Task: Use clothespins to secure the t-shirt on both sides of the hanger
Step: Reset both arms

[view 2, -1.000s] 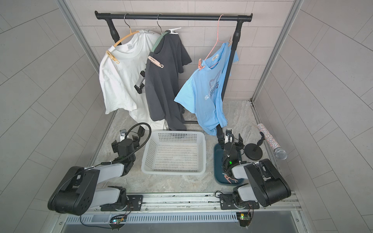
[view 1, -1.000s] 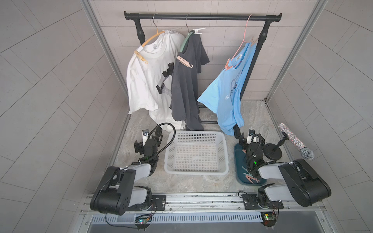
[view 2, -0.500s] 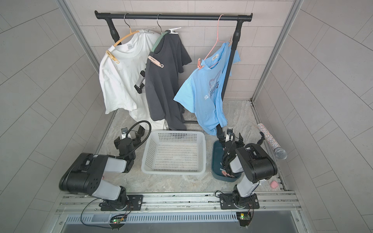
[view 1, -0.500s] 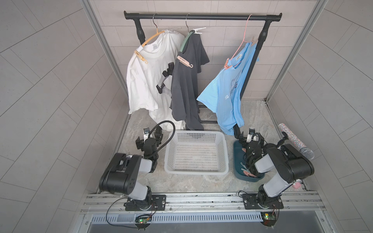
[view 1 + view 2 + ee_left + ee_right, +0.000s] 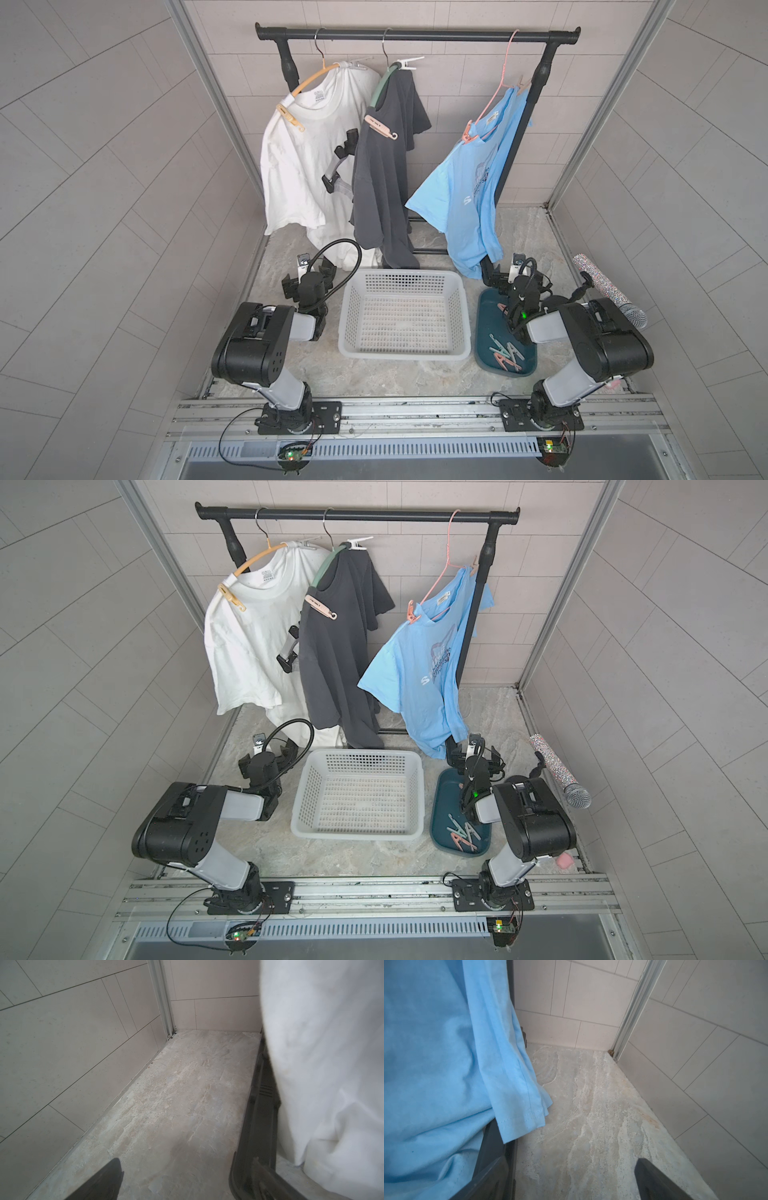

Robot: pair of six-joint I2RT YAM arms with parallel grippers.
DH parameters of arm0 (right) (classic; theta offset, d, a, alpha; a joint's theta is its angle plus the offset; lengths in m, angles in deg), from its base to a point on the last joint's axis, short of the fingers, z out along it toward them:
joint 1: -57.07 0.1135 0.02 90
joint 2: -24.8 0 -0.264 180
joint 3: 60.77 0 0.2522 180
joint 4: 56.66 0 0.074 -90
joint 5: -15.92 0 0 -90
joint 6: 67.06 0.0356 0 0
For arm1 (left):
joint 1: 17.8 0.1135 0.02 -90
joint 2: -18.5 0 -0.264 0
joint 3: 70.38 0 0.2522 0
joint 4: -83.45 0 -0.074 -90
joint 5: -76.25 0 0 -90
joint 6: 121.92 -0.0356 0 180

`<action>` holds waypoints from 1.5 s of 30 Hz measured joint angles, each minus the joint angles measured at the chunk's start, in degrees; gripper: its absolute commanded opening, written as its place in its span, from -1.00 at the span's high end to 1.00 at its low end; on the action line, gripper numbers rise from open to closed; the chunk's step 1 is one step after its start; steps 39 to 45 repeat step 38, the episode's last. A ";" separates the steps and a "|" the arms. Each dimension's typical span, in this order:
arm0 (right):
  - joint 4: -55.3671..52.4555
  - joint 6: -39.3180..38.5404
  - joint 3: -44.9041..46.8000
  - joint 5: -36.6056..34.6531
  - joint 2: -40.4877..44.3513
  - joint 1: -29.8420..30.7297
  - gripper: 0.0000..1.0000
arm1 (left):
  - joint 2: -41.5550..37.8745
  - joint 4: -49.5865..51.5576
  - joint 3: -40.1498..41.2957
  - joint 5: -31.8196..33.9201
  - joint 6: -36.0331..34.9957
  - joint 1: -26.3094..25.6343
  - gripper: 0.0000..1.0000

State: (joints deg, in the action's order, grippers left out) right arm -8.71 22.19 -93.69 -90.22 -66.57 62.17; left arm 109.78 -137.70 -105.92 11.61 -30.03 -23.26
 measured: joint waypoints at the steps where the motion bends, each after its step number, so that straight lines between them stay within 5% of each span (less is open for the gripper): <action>1: -1.27 0.17 -0.39 1.14 0.00 -0.55 -0.99 | 0.00 0.00 0.00 -0.02 0.04 0.13 -1.00; 13: -6.27 1.31 -1.62 7.48 0.00 -3.15 -0.99 | 0.00 -1.51 1.44 -4.57 -0.83 0.20 -1.00; 45: -6.40 1.25 -1.64 10.19 0.11 -3.19 -0.99 | 0.00 0.37 0.66 -1.90 -0.20 0.20 -1.00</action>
